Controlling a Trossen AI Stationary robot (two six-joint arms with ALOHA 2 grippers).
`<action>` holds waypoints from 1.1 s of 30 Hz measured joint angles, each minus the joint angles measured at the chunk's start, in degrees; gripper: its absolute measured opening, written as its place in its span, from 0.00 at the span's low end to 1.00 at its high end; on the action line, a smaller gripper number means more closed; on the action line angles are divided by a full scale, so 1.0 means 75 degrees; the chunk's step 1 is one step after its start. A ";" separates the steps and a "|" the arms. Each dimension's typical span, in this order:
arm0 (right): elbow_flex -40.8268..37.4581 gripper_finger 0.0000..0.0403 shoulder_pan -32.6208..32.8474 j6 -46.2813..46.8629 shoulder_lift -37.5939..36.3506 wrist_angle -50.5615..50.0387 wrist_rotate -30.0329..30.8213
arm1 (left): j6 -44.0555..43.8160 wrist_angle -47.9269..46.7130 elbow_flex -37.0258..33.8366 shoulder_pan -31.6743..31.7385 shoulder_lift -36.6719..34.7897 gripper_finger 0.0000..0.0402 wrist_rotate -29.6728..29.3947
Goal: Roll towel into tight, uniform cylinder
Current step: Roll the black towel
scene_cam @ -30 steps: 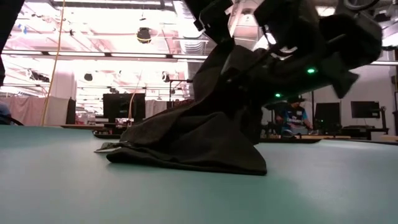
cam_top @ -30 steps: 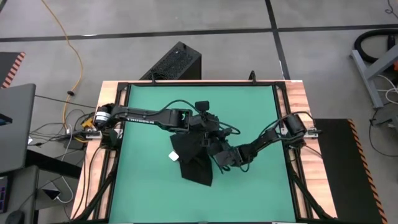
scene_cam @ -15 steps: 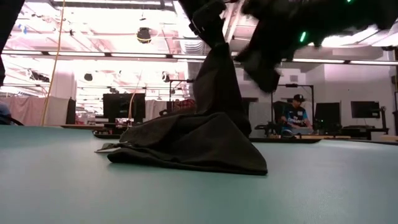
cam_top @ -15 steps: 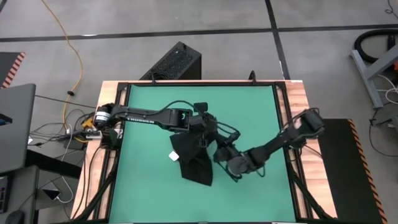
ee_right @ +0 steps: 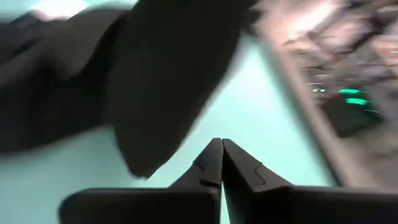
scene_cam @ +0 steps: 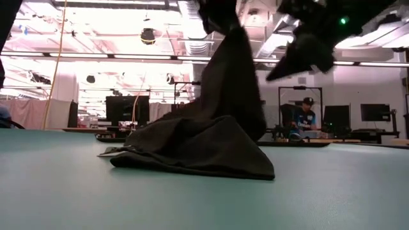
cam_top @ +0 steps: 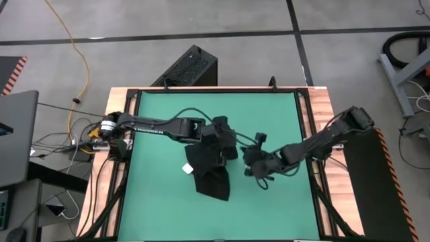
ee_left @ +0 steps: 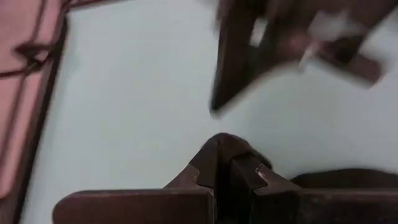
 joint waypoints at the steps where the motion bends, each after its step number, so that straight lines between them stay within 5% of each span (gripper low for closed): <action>1: 0.0000 0.13 -0.0015 -0.0068 0.0132 0.0005 -0.0353 | -0.0001 0.0126 0.0000 0.0033 -0.0029 0.00 0.0198; 5: -0.0003 0.29 0.0173 -0.0352 0.0800 0.0201 -0.0518 | -0.0035 0.0271 0.0000 0.0115 -0.0152 0.00 0.0325; 14: 0.0002 0.69 0.0574 -0.0586 0.1593 0.1885 0.0432 | -0.0126 0.0019 0.0000 0.0297 -0.0158 0.00 0.0136; 33: 0.0049 0.72 0.0419 -0.0007 0.2178 0.2842 0.1536 | -0.0741 0.0144 0.0000 0.0853 -0.0158 0.00 0.0733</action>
